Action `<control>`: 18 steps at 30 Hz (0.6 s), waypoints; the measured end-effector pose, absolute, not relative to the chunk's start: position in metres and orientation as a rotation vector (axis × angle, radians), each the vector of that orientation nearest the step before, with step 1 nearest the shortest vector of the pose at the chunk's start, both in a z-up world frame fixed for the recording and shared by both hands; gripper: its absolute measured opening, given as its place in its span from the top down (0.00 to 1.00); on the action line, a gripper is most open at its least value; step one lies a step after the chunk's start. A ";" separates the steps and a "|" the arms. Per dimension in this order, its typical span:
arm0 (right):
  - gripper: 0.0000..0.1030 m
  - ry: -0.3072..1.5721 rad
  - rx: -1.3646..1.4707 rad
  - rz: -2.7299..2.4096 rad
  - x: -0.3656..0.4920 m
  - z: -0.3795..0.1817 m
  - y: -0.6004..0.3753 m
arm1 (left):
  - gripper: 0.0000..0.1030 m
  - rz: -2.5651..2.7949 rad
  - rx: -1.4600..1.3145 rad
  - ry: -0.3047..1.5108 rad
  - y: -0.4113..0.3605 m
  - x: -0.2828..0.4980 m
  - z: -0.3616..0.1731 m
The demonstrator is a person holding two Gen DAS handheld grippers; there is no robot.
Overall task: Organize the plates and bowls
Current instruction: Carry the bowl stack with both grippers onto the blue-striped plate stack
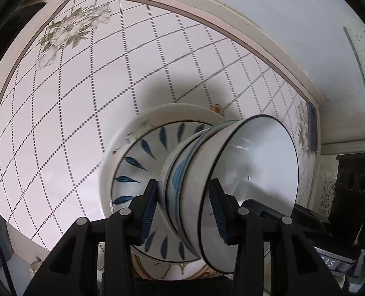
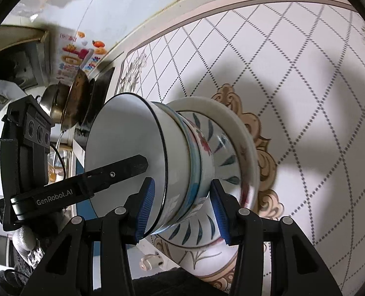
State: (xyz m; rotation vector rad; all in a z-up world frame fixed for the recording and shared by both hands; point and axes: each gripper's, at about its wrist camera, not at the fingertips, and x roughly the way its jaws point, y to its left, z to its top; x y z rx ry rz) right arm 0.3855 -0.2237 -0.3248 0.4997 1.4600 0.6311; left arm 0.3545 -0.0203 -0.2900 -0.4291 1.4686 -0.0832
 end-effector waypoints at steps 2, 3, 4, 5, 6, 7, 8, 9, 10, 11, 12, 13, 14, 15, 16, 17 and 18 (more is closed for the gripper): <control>0.53 1.465 0.493 0.638 0.388 -0.327 -0.218 | 0.62 -0.072 -0.439 1.472 -0.016 0.355 -0.292; 0.53 1.467 0.491 0.639 0.389 -0.328 -0.216 | 0.62 -0.069 -0.439 1.474 -0.014 0.356 -0.293; 0.53 1.470 0.489 0.640 0.391 -0.329 -0.213 | 0.62 -0.065 -0.440 1.475 -0.013 0.357 -0.294; 0.53 1.473 0.485 0.640 0.392 -0.330 -0.211 | 0.62 -0.063 -0.440 1.475 -0.012 0.357 -0.294; 0.53 1.474 0.484 0.640 0.392 -0.331 -0.209 | 0.61 -0.061 -0.440 1.477 -0.011 0.358 -0.295; 0.53 1.476 0.484 0.640 0.393 -0.333 -0.207 | 0.61 -0.061 -0.444 1.476 -0.010 0.359 -0.295; 0.53 1.480 0.483 0.639 0.393 -0.334 -0.206 | 0.61 -0.062 -0.446 1.477 -0.010 0.359 -0.296; 0.53 1.477 0.481 0.639 0.394 -0.334 -0.204 | 0.61 -0.063 -0.445 1.479 -0.010 0.360 -0.296; 0.53 1.475 0.475 0.634 0.394 -0.334 -0.203 | 0.62 -0.065 -0.437 1.480 -0.012 0.361 -0.297; 0.53 1.474 0.475 0.631 0.395 -0.333 -0.203 | 0.62 -0.066 -0.424 1.480 -0.013 0.361 -0.296; 0.53 1.473 0.470 0.626 0.395 -0.332 -0.202 | 0.62 -0.070 -0.409 1.482 -0.014 0.361 -0.296; 0.53 1.468 0.466 0.623 0.396 -0.331 -0.203 | 0.62 -0.075 -0.401 1.485 -0.014 0.361 -0.296; 0.53 1.465 0.461 0.619 0.396 -0.328 -0.203 | 0.62 -0.080 -0.390 1.486 -0.014 0.361 -0.296; 0.53 1.468 0.457 0.612 0.397 -0.327 -0.203 | 0.62 -0.083 -0.373 1.485 -0.015 0.361 -0.294; 0.53 1.470 0.458 0.605 0.398 -0.325 -0.203 | 0.62 -0.080 -0.350 1.484 -0.016 0.361 -0.292; 0.53 1.472 0.458 0.597 0.399 -0.324 -0.204 | 0.62 -0.072 -0.321 1.482 -0.018 0.360 -0.289; 0.53 1.470 0.458 0.586 0.399 -0.322 -0.205 | 0.61 -0.065 -0.298 1.480 -0.018 0.358 -0.287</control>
